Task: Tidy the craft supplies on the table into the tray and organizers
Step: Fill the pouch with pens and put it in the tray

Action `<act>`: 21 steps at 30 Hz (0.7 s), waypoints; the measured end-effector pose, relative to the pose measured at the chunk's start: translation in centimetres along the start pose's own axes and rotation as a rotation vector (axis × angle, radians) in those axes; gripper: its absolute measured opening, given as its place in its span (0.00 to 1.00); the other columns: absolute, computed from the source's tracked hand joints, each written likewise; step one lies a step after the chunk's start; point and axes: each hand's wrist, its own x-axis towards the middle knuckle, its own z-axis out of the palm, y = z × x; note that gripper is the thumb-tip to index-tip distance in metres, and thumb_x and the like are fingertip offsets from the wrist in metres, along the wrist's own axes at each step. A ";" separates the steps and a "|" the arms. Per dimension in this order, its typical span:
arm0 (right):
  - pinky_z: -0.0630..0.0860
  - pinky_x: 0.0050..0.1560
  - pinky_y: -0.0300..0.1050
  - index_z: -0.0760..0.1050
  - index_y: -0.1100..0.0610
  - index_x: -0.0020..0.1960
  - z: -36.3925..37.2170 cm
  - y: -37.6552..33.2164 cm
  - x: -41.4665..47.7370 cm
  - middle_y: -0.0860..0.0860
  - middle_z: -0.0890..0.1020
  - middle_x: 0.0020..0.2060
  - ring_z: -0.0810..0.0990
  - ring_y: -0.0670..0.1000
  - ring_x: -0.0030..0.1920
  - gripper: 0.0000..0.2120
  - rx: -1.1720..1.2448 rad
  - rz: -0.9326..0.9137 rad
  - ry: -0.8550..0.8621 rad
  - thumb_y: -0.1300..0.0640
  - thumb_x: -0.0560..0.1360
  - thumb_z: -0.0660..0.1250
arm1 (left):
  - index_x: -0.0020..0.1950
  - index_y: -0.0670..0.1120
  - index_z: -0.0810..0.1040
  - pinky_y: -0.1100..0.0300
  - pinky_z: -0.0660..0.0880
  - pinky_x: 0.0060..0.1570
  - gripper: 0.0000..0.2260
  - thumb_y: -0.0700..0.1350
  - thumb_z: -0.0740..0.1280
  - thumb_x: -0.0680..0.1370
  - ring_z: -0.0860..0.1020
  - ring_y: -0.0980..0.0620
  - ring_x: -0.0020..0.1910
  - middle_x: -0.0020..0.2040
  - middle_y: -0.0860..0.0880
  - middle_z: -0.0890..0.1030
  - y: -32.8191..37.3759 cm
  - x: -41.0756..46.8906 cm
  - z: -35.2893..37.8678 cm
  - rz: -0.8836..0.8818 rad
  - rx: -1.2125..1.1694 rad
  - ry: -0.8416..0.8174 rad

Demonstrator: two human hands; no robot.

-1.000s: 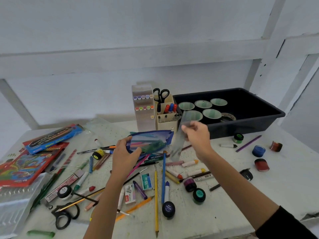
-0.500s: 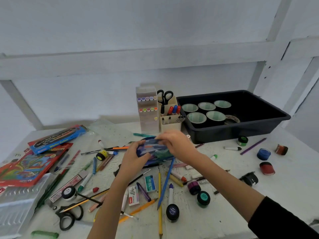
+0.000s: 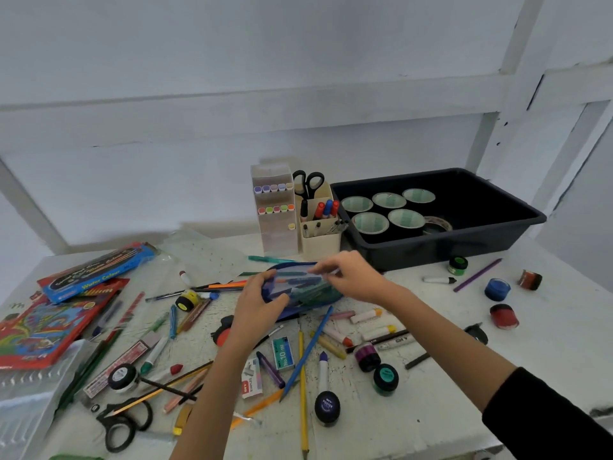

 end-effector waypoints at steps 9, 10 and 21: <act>0.79 0.47 0.35 0.81 0.56 0.51 -7.0 1.3 -3.5 0.47 0.84 0.42 0.82 0.43 0.42 0.08 0.143 0.075 0.219 0.63 0.75 0.67 | 0.68 0.48 0.69 0.62 0.67 0.53 0.21 0.42 0.68 0.75 0.71 0.54 0.56 0.59 0.52 0.70 0.0 0.1 0.8 -0.012 -0.025 0.019; 0.79 0.47 0.36 0.81 0.55 0.50 -7.3 1.9 -4.1 0.47 0.84 0.42 0.83 0.44 0.41 0.08 0.150 0.099 0.233 0.64 0.75 0.67 | 0.68 0.48 0.69 0.61 0.68 0.54 0.21 0.42 0.68 0.75 0.71 0.53 0.56 0.60 0.51 0.70 0.0 0.1 0.9 -0.021 -0.035 0.020; 0.78 0.45 0.37 0.79 0.51 0.48 -4.0 6.7 -8.9 0.49 0.83 0.44 0.81 0.45 0.41 0.08 0.060 0.430 0.066 0.63 0.75 0.66 | 0.68 0.48 0.70 0.52 0.73 0.60 0.21 0.43 0.68 0.75 0.73 0.51 0.57 0.59 0.49 0.73 0.7 0.5 1.5 -0.072 -0.080 0.074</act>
